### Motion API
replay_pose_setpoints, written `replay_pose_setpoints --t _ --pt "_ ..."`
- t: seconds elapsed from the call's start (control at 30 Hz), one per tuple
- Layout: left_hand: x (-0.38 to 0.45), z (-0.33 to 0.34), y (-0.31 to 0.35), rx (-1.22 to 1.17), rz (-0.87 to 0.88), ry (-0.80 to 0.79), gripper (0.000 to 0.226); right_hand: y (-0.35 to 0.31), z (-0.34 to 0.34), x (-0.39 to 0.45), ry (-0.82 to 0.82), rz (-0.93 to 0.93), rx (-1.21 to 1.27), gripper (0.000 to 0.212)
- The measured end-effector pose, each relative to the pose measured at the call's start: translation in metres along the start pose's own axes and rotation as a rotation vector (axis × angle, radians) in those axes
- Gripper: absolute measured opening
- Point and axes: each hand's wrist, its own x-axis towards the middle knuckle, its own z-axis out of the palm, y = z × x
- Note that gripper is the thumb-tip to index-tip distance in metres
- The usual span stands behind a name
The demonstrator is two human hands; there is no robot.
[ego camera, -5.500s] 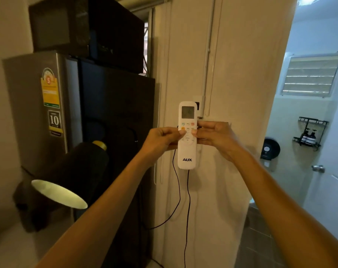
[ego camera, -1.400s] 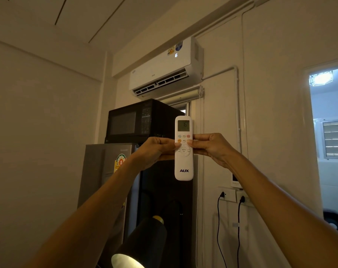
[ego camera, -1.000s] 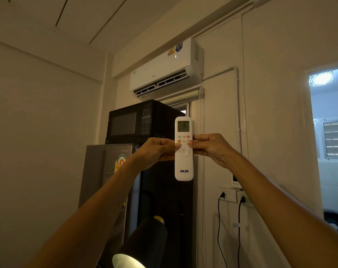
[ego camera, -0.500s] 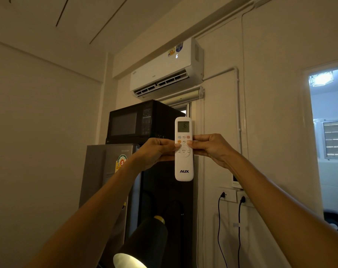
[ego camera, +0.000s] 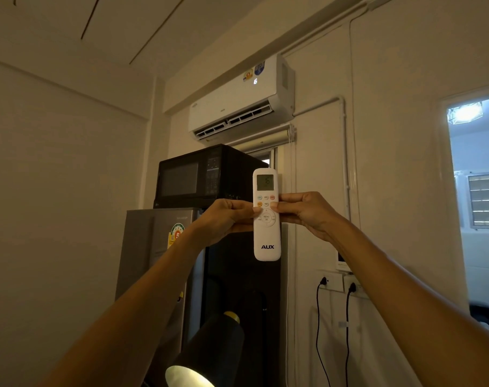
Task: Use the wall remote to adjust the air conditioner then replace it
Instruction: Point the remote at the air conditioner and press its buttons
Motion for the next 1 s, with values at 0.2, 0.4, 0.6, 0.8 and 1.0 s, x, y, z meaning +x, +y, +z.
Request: replay_pose_setpoints --t 0.2,0.4,0.6,0.8,1.0 --pt "0.0 0.0 -0.001 -0.005 0.004 0.005 0.015 0.001 0.0 0.001 0.012 0.001 0.001 0.028" --pt "0.001 -0.001 -0.001 0.001 -0.002 0.002 0.015 0.002 0.0 0.002 0.009 0.01 0.01 0.027" --pt "0.004 -0.002 -0.005 0.004 -0.008 0.0 0.015 0.005 0.001 0.003 0.012 0.014 0.0 0.029" --pt "0.007 -0.002 -0.008 -0.002 -0.017 -0.003 0.016 0.008 -0.001 0.005 0.007 0.015 0.002 0.029" --pt "0.011 -0.003 -0.008 -0.009 -0.014 -0.002 0.015 0.008 -0.003 0.007 0.007 0.012 0.006 0.03"
